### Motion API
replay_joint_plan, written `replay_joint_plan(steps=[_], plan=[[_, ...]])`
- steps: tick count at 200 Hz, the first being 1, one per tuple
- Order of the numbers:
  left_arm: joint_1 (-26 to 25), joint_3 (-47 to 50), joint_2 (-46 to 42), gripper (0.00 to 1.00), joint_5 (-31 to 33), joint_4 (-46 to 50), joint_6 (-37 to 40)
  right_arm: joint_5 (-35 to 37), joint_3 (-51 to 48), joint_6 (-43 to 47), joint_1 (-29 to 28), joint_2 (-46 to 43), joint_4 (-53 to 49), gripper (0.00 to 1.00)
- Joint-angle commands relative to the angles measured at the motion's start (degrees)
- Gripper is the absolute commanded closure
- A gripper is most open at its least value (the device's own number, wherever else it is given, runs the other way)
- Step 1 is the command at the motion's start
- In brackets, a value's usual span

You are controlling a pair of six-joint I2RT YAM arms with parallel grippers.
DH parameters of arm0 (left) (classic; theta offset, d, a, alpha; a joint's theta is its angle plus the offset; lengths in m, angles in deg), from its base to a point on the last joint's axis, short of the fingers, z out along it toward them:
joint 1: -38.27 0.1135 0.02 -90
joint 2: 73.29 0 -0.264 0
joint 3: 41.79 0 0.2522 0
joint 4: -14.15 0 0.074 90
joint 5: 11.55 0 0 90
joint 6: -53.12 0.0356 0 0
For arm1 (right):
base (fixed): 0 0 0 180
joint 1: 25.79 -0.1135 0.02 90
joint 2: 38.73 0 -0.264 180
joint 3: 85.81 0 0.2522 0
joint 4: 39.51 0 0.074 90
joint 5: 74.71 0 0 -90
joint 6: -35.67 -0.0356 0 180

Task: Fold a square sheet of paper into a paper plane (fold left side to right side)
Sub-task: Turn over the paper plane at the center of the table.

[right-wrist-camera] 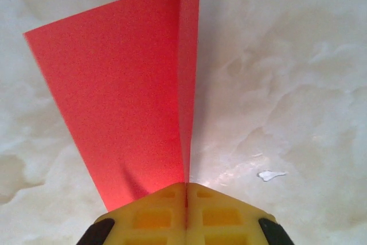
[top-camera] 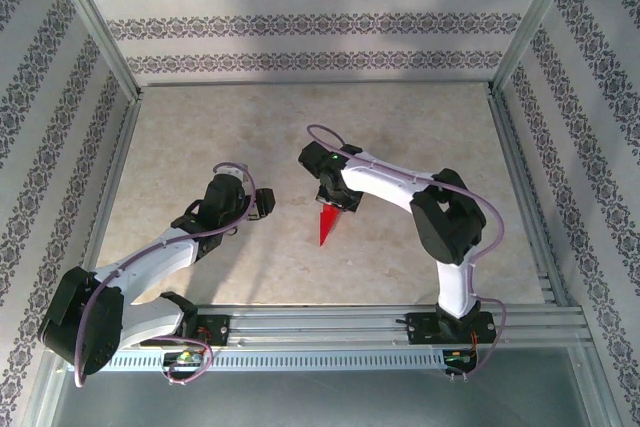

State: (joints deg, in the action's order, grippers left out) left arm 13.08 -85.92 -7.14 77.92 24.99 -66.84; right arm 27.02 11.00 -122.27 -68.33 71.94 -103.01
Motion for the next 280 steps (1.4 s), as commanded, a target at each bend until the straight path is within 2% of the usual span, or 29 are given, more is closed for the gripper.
replay_joint_plan(steps=[1,55,84,107,137,147,171,197,234,280], plan=[[1.61,-1.78,-0.82,0.24,1.50,1.53,-0.22,5.78,-1.32,3.05,-0.64,-6.08,-1.47,1.00],[3.84,-2.67,-0.93,0.18,0.50,1.28,-4.50,11.39,-6.88,17.76,-0.03,-16.93,6.59,1.00],[6.29,-2.76,-1.34,0.16,-1.58,1.03,-6.86,9.55,-11.46,25.38,2.72,-22.72,12.13,1.00],[7.73,-3.13,-1.65,0.16,-2.71,1.51,-7.72,0.29,-18.90,32.63,6.83,-28.71,22.06,1.00],[8.39,-3.17,-2.26,0.15,-2.80,2.02,-8.76,-17.02,-26.44,38.43,13.90,-33.78,33.73,1.00],[8.62,-3.04,-2.29,0.15,-3.05,1.88,-9.34,-22.27,-27.83,38.43,16.18,-34.26,35.57,1.00],[9.16,-3.11,-1.95,0.15,-3.85,1.60,-10.12,-37.36,-31.67,34.57,19.92,-33.69,46.97,1.00],[9.34,-4.12,-1.63,0.15,-3.40,2.93,-9.41,-49.82,-32.16,27.16,20.10,-28.62,58.13,1.00],[9.53,-4.86,-2.23,0.14,-3.09,4.64,-8.72,-55.50,-33.12,18.46,18.19,-19.73,71.22,1.00],[9.82,-4.35,-2.59,0.14,-4.07,4.70,-8.90,-54.21,-32.44,16.63,15.37,-10.44,75.78,1.00]])
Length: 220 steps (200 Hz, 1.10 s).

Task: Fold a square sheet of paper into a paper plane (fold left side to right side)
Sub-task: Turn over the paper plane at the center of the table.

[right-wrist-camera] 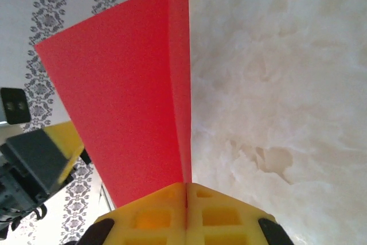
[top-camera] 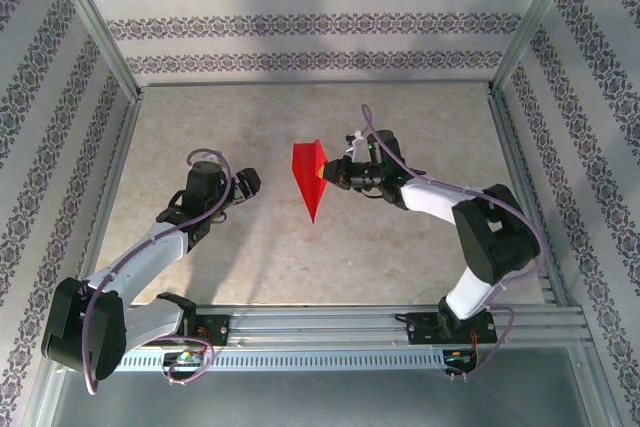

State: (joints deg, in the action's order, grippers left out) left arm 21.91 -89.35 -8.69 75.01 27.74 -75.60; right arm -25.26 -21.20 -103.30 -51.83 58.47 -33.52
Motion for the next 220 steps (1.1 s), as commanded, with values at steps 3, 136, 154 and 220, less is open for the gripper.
replay_joint_plan(steps=[3,136,154,220], plan=[[1.00,-0.90,-1.12,0.14,-1.21,1.99,-0.13,-1.70,-0.23,-2.42,-1.24,3.51,6.47,1.00],[1.08,-1.56,1.82,0.15,-5.80,1.57,0.42,4.42,-3.09,-2.51,-0.54,14.19,7.15,1.00],[1.12,-2.07,3.05,0.16,-7.20,1.15,0.31,4.85,-3.72,-2.33,-0.25,14.13,6.98,1.00],[1.09,-5.04,10.16,0.24,-15.57,-1.49,-0.02,5.55,-4.44,-1.39,0.03,12.59,5.71,0.85]])
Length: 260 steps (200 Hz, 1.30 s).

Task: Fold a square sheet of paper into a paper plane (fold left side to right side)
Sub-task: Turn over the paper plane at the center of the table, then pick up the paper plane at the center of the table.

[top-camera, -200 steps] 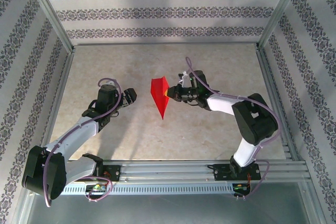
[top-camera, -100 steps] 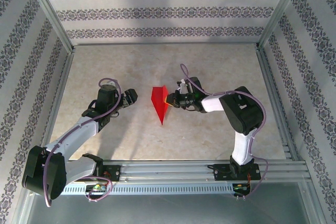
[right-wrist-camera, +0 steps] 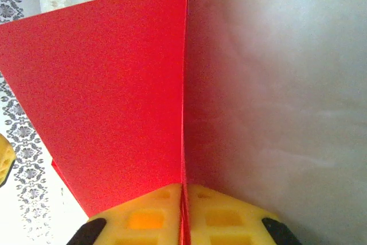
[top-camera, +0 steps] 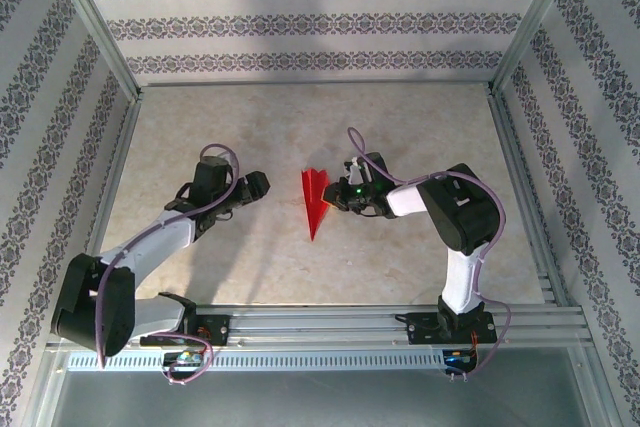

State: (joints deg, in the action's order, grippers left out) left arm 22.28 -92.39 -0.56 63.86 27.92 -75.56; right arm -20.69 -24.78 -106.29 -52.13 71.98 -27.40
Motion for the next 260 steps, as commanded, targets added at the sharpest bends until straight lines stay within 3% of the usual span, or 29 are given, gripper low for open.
replay_joint_plan(steps=[1,58,111,144,175,260], plan=[[0.71,-2.05,2.13,0.24,-4.50,-1.72,-0.07,1.00,-0.86,1.60,0.38,-0.93,-0.44,0.85],[0.71,-3.71,6.58,0.27,-8.83,-3.52,-0.70,4.15,-0.61,4.44,0.94,-4.48,-6.45,0.68],[0.70,-3.15,4.27,0.27,-4.97,-2.62,0.25,13.03,1.55,10.95,0.84,-12.93,-23.77,0.55],[0.84,-2.55,0.60,0.25,0.26,-0.48,1.92,21.48,7.89,16.99,-2.49,-17.74,-41.08,0.54],[1.18,-0.67,-3.42,0.20,5.03,-0.13,2.64,25.62,14.56,17.79,-7.20,-16.95,-50.94,0.55],[3.54,0.57,-9.72,0.14,9.46,5.61,9.66,27.38,26.53,14.38,-14.81,-6.82,-56.38,0.56]])
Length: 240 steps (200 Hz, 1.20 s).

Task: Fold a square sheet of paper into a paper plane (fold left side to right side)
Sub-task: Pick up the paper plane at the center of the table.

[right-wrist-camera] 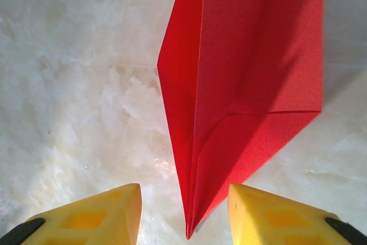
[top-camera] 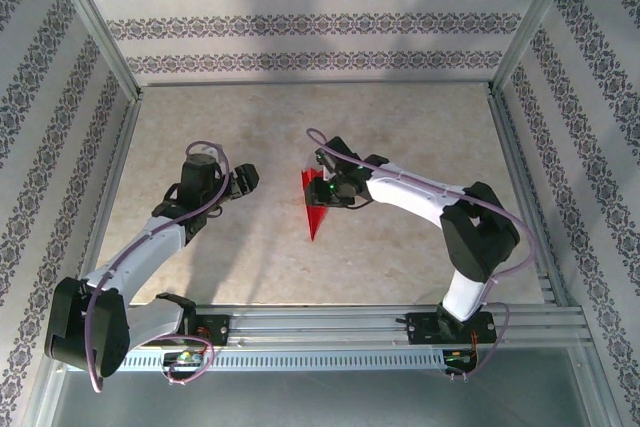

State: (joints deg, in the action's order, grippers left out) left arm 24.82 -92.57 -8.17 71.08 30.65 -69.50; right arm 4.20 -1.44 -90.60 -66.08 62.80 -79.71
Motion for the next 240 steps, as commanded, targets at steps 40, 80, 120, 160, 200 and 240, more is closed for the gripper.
replay_joint_plan(steps=[40,80,120,160,200,240], plan=[[1.41,2.09,-3.20,0.14,2.37,2.45,4.39,3.18,5.79,-1.96,-2.00,5.60,-5.57,0.57],[1.59,2.38,-3.42,0.14,2.37,2.86,5.11,3.97,7.26,-2.53,-2.33,7.34,-6.85,0.63],[1.70,2.47,-3.66,0.14,2.40,3.11,5.58,4.24,7.17,-3.17,-2.33,8.06,-6.92,0.67],[1.83,2.49,-3.96,0.14,2.71,3.68,5.95,4.00,7.53,-3.28,-2.61,8.71,-6.76,0.67],[1.80,2.41,-4.02,0.14,2.60,3.90,6.02,3.89,7.78,-3.28,-2.69,9.39,-6.70,0.67],[1.87,2.21,-4.04,0.13,2.72,4.13,6.22,4.15,7.79,-3.28,-2.77,10.17,-6.70,0.70]])
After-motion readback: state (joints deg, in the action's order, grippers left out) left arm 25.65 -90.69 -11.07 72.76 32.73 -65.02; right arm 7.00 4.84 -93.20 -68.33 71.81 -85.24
